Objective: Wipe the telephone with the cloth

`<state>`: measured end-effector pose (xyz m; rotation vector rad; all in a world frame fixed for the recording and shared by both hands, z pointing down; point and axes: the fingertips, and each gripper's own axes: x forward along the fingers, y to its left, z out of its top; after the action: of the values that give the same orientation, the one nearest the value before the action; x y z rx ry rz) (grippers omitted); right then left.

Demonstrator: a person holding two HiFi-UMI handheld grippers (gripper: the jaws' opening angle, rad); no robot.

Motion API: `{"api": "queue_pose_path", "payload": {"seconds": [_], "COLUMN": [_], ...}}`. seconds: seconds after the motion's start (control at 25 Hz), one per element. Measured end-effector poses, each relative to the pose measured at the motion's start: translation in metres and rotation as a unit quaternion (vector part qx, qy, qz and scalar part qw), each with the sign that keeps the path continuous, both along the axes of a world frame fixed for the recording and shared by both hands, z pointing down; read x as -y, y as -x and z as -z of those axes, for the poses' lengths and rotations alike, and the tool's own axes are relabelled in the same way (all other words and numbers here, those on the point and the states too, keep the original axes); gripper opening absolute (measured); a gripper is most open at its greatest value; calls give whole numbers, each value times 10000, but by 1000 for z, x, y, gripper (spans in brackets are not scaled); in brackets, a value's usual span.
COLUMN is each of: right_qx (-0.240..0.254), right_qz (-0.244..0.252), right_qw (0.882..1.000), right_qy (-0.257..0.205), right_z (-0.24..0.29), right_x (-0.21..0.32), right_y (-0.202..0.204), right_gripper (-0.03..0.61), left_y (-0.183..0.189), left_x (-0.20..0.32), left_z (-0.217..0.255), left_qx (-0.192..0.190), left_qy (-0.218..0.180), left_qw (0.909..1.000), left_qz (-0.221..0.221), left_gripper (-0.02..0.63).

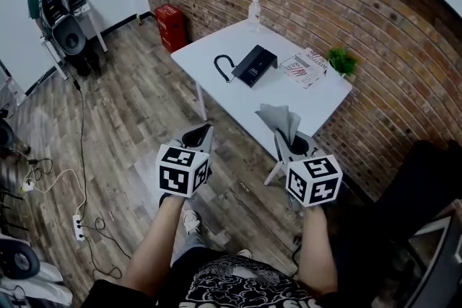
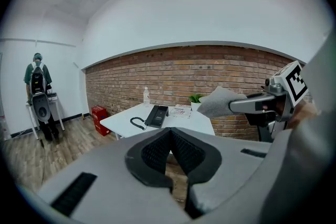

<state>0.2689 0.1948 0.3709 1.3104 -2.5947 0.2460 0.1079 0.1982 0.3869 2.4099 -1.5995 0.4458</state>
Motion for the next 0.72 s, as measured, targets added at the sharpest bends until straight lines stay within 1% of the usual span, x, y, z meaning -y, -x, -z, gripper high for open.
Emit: {"api": "queue_pose_path", "payload": {"seconds": [0.2, 0.44, 0.72], "right_qx": [-72, -150, -214], "right_qz": [-303, -573, -1005], "right_qw": [9995, 9982, 9946], "right_qy": [85, 80, 128], "right_z": [-2, 10, 13], "right_x": [39, 81, 117], "right_y": [32, 85, 129], "right_gripper": [11, 11, 11], "left_y": [27, 80, 124], "left_x": [48, 105, 148], "left_z": [-5, 4, 0], "left_qx": [-19, -89, -98], "left_qy": [65, 80, 158], "left_qw": [9992, 9976, 9932], "left_qz": [-398, -687, -1149], "left_gripper": [5, 5, 5]}}
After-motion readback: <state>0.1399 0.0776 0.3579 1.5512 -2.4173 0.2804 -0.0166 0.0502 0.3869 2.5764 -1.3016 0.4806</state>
